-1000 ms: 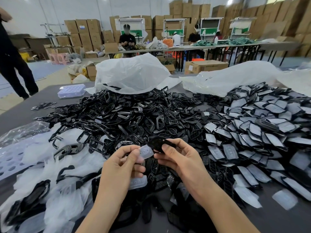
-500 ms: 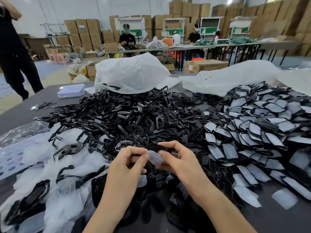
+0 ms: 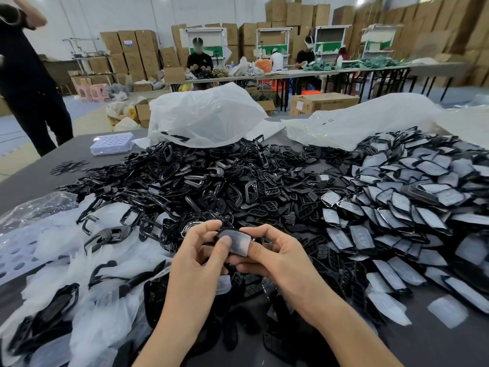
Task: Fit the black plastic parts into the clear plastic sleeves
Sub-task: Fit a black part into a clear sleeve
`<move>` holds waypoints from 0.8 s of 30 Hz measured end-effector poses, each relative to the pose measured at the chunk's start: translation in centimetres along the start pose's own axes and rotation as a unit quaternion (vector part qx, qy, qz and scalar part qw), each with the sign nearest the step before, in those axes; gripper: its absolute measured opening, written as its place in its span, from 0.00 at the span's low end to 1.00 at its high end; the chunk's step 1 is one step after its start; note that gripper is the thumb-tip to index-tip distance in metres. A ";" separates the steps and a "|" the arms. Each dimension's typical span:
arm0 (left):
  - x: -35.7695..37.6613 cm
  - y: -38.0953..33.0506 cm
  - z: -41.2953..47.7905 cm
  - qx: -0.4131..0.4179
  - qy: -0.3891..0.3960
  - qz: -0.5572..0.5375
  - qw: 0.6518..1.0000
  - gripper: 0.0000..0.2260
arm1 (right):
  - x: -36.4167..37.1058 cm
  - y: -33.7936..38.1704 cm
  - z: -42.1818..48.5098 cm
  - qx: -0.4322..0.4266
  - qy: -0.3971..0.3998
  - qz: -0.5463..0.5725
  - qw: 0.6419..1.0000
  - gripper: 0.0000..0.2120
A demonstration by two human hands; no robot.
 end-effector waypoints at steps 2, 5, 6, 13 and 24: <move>-0.1 -0.1 0.1 -0.006 0.011 0.005 1.000 0.04 | 0.0 0.1 0.0 0.001 0.006 0.014 1.000 0.08; -0.3 0.1 0.3 -0.015 0.005 -0.011 1.000 0.03 | 0.3 0.4 -0.1 -0.003 0.018 0.024 1.000 0.10; -0.2 0.2 0.3 -0.014 0.003 -0.012 1.000 0.02 | 0.4 0.4 -0.1 -0.009 0.017 0.017 1.000 0.11; 0.2 0.7 0.1 -0.013 -0.002 0.009 1.000 0.07 | -0.1 -0.1 -0.2 -0.071 -0.063 -0.165 0.982 0.11; 0.0 0.5 -0.2 0.054 -0.040 0.154 0.986 0.10 | -0.8 -0.3 0.1 -0.071 -0.087 -0.198 0.974 0.10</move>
Point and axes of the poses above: each hand's wrist, its own z-axis towards the middle knuckle, its own x-axis out of the palm, y = z × x, the point moved 4 cm from there along z, towards the middle knuckle
